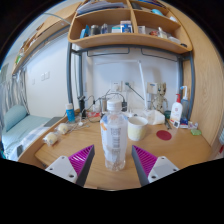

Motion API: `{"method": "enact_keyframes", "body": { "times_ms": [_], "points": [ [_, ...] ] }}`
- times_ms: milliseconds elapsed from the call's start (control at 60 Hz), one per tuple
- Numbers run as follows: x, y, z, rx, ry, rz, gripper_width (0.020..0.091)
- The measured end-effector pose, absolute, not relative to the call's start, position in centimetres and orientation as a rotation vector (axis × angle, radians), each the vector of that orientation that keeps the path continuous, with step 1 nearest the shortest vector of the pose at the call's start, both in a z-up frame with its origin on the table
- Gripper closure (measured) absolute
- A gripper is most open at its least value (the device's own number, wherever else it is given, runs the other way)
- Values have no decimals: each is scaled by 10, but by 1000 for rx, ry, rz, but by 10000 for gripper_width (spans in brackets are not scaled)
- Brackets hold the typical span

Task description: Pour water

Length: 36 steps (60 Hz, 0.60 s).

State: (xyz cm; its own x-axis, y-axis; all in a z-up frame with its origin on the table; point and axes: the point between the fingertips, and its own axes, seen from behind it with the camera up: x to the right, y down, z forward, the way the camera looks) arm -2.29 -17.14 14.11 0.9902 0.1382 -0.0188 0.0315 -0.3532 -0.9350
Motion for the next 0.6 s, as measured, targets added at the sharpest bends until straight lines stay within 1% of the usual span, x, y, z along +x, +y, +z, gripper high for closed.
{"method": "enact_keyframes", "body": {
  "times_ms": [167, 233, 283, 333, 350, 367, 383, 500, 600],
  "points": [
    [-15, -142, 160, -1890, -88, 83, 342],
    [-13, -130, 160, -1881, -85, 64, 344],
    [-10, -121, 158, -1869, -87, 38, 359],
    [-7, -113, 153, -1858, -85, 10, 415],
    [-7, -111, 152, -1858, -81, 3, 452],
    [-6, -110, 150, -1860, -73, -3, 517],
    [-7, -108, 150, -1849, -70, -6, 551],
    [-26, -107, 147, -1812, -94, 24, 597],
    [-45, -107, 139, -1788, -96, 46, 664]
  ]
}}
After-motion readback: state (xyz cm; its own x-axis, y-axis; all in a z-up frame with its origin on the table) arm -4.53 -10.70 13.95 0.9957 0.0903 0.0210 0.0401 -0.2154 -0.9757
